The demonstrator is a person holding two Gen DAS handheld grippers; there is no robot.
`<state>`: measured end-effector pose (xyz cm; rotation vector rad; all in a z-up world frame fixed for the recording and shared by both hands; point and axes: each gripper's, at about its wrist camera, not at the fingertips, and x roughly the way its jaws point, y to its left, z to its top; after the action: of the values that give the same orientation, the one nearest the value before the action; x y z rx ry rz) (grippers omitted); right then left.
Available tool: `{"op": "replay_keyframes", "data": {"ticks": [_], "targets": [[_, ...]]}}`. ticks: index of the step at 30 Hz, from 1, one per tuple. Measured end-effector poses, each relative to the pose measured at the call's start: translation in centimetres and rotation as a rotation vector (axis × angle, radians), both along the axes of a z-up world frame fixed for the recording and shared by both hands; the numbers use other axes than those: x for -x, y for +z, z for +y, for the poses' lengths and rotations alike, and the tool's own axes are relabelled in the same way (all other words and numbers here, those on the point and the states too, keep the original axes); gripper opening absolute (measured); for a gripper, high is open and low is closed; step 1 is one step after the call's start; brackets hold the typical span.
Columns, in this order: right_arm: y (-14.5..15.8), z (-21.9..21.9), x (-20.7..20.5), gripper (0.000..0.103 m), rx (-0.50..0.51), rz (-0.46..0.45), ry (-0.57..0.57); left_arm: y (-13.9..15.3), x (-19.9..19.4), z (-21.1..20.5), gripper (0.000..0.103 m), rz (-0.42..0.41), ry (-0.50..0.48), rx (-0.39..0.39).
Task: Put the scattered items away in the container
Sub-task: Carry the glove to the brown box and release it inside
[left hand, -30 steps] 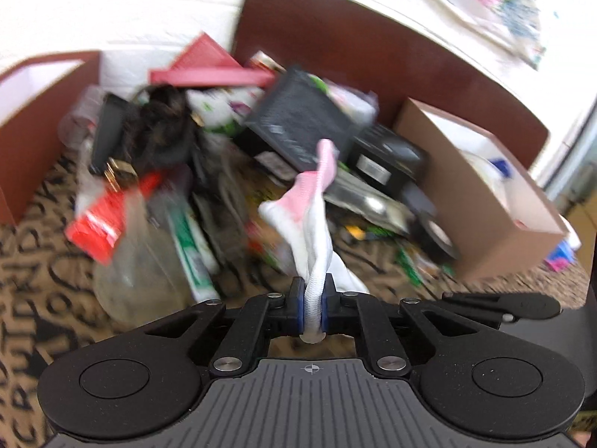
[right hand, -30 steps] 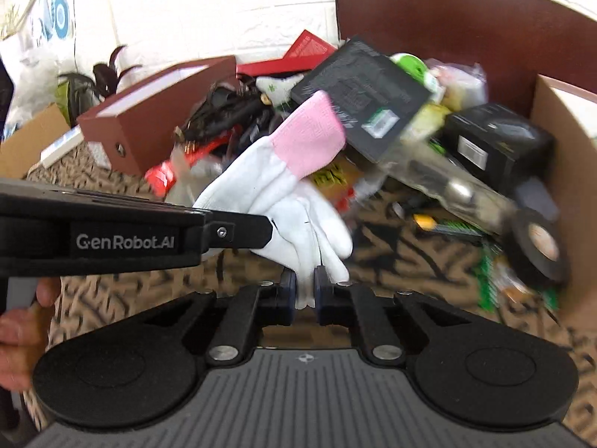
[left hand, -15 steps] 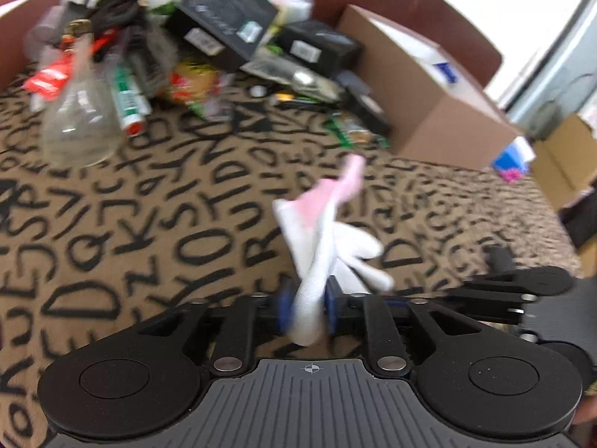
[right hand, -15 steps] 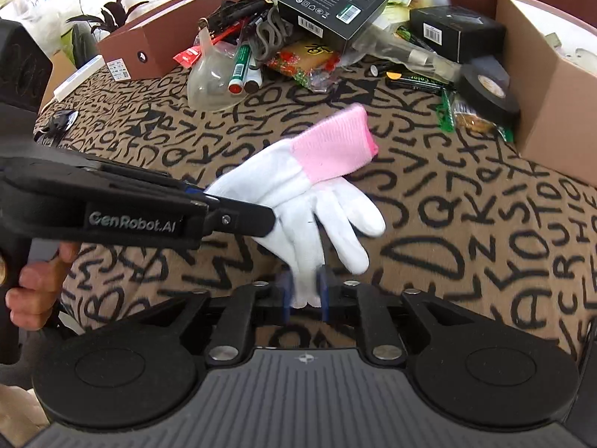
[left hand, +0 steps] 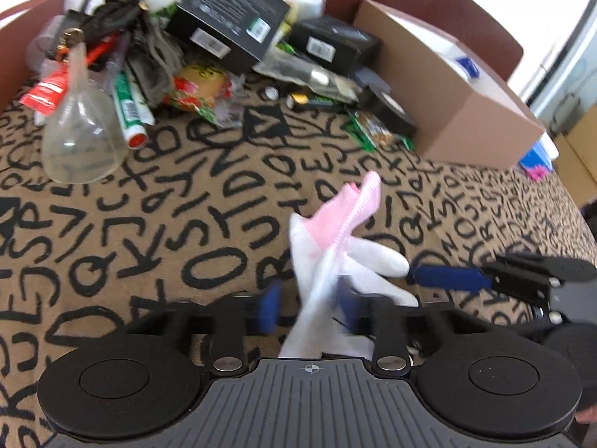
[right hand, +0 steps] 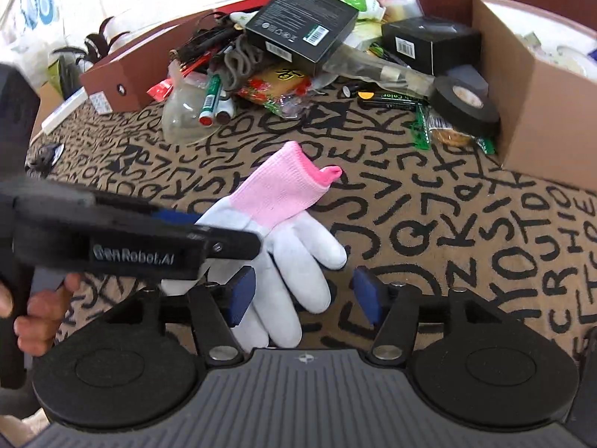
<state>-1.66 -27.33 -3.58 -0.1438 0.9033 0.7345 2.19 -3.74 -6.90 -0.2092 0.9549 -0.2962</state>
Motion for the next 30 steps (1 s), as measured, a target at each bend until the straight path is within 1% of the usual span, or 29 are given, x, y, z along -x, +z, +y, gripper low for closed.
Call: {"op": "replay_keyframes", "data": {"ticks": [2, 3, 4, 5, 6, 8, 9, 10, 11, 12, 13, 14, 15, 16, 17, 18, 19, 20, 24, 27, 30], "targets": [[-0.1, 0.1, -0.2, 0.065, -0.015, -0.008, 0.014, -0.1, -0.1, 0.2, 0.037, 0.004, 0.004, 0.006], [-0.1, 0.3, -0.3, 0.066, -0.022, -0.020, 0.024, -0.1, -0.2, 0.2, 0.035, 0.004, 0.004, 0.007], [-0.3, 0.3, -0.4, 0.067, -0.030, -0.033, 0.031, -0.1, -0.2, 0.2, 0.038, -0.001, 0.014, 0.000], [-0.5, 0.4, -0.6, 0.067, -0.036, -0.043, 0.032, -0.1, -0.3, 0.2, 0.042, -0.006, 0.025, -0.008], [-0.7, 0.5, -0.9, 0.067, -0.036, -0.042, 0.021, -0.2, -0.4, 0.3, 0.044, -0.007, 0.033, -0.007], [-1.1, 0.7, -1.3, 0.066, -0.039, -0.026, 0.016, -0.3, -0.5, 0.4, 0.042, -0.002, 0.032, 0.001], [-1.1, 0.8, -1.2, 0.065, -0.044, -0.034, 0.022, -0.3, -0.4, 0.5, 0.040, -0.002, 0.028, 0.001], [-1.1, 1.0, -1.0, 0.062, -0.044, -0.041, 0.032, -0.4, -0.4, 0.5, 0.038, -0.003, 0.024, -0.003], [-1.2, 1.2, -0.9, 0.058, -0.043, -0.044, 0.041, -0.4, -0.4, 0.5, 0.038, -0.005, 0.022, -0.006], [-1.3, 1.4, -0.8, 0.057, -0.041, -0.047, 0.044, -0.4, -0.4, 0.5, 0.043, -0.006, 0.022, -0.006], [-1.4, 1.5, -0.8, 0.053, -0.038, -0.051, 0.039, -0.4, -0.3, 0.5, 0.043, -0.007, 0.021, -0.006], [-1.4, 1.6, -0.9, 0.043, -0.036, -0.051, 0.037, -0.5, -0.3, 0.4, 0.043, -0.008, 0.021, -0.009], [-1.4, 1.7, -0.8, 0.037, -0.030, -0.055, 0.043, -0.5, -0.3, 0.4, 0.043, -0.007, 0.022, -0.009], [-1.4, 1.9, -0.7, 0.023, -0.025, -0.057, 0.052, -0.5, -0.3, 0.4, 0.043, -0.005, 0.017, -0.008], [-1.3, 2.0, -0.5, 0.014, -0.028, -0.051, 0.060, -0.5, -0.4, 0.4, 0.022, 0.002, 0.013, -0.007], [-1.1, 2.0, -0.4, 0.014, -0.036, -0.045, 0.064, -0.4, -0.4, 0.3, 0.011, 0.008, 0.006, -0.007], [-1.0, 2.0, -0.2, 0.013, -0.037, -0.045, 0.061, -0.3, -0.5, 0.2, 0.005, 0.015, -0.004, 0.005], [-0.7, 1.9, -0.1, 0.012, -0.035, -0.049, 0.057, -0.2, -0.4, 0.1, 0.005, 0.015, -0.008, 0.010], [1.0, 1.1, 0.4, 0.012, -0.065, -0.087, 0.046, 1.5, -0.1, -0.9, 0.004, -0.037, -0.038, 0.006], [3.4, -0.1, 0.5, 0.012, -0.095, -0.146, 0.012, 3.8, -0.3, -1.8, 0.004, -0.103, -0.067, 0.017], [6.1, -1.7, 0.1, 0.012, -0.134, -0.217, -0.034, 6.7, -0.9, -2.5, 0.004, -0.176, -0.103, 0.054]]}}
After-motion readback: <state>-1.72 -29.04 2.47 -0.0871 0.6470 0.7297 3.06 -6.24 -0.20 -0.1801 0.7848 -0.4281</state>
